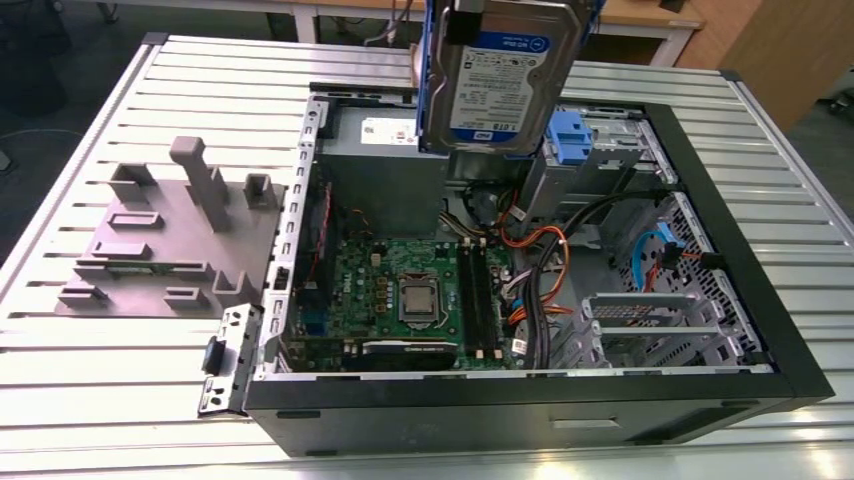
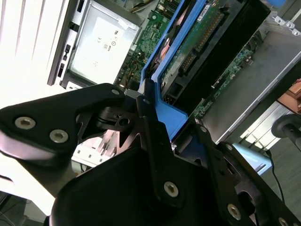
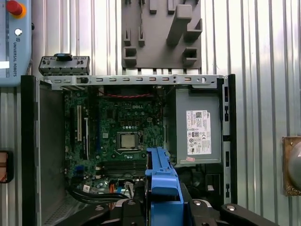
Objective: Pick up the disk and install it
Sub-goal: 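Insert the disk into the insertion slot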
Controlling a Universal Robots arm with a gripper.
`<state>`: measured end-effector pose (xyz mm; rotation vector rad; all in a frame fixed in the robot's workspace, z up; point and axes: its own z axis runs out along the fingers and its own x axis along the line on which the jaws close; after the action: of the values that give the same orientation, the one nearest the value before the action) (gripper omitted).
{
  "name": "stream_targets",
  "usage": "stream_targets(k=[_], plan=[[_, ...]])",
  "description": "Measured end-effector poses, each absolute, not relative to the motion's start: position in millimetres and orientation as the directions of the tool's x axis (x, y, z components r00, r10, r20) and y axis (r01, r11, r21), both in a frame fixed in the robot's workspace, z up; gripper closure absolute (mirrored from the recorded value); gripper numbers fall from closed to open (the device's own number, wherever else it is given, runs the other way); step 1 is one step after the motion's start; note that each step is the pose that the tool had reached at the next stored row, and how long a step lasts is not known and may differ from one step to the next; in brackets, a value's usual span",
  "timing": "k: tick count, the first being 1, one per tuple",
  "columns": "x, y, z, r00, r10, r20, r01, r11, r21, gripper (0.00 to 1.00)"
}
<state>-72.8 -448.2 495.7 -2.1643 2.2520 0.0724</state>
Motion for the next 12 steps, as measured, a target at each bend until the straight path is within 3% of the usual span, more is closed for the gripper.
stream_targets(k=[12], plan=[[-72.8, -451.0, 495.7, -0.04, -0.998, -0.044, -0.999, 0.039, 0.021, 0.63]])
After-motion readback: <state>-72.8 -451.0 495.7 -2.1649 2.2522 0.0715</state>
